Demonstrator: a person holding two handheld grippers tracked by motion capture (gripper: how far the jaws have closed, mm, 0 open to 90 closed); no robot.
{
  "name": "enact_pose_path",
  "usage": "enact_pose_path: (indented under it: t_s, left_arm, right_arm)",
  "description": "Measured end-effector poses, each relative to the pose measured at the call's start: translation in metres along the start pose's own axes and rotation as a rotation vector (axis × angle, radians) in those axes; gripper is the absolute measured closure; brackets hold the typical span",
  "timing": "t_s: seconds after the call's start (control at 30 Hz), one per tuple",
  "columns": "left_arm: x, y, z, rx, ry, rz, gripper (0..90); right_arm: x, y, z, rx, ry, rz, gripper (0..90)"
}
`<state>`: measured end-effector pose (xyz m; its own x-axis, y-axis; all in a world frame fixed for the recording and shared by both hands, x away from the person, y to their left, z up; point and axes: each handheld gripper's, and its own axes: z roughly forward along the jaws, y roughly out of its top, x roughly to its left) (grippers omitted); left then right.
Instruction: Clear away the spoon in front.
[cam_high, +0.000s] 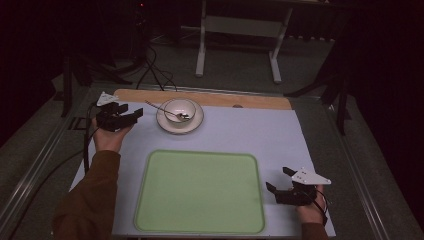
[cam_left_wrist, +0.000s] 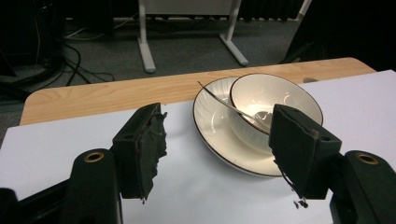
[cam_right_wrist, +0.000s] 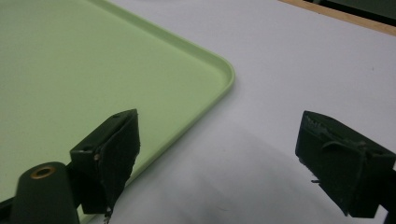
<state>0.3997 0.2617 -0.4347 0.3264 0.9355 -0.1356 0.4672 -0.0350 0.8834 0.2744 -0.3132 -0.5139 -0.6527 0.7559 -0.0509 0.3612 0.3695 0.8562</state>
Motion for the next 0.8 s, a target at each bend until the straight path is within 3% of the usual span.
enact_pose_path:
  t_s: [0.13, 0.4, 0.73, 0.8]
  left_arm:
    - [0.001, 0.002, 0.005, 0.007, 0.001, 0.001, 36.1]
    - [0.01, 0.007, 0.022, 0.004, 0.005, -0.047, 39.2]
    - [0.01, 0.012, 0.034, 0.015, 0.004, -0.051, 42.9]
    - [0.014, 0.013, 0.039, 0.012, -0.003, -0.083, 44.4]
  right_arm:
    - [0.0, 0.0, 0.0, 0.001, 0.001, 0.001, 13.5]
    - [0.0, 0.0, 0.0, 0.004, 0.003, -0.001, 13.5]
    - [0.0, 0.0, 0.001, 0.006, 0.005, -0.004, 13.5]
    - [0.0, 0.0, 0.001, 0.007, 0.006, -0.003, 13.6]
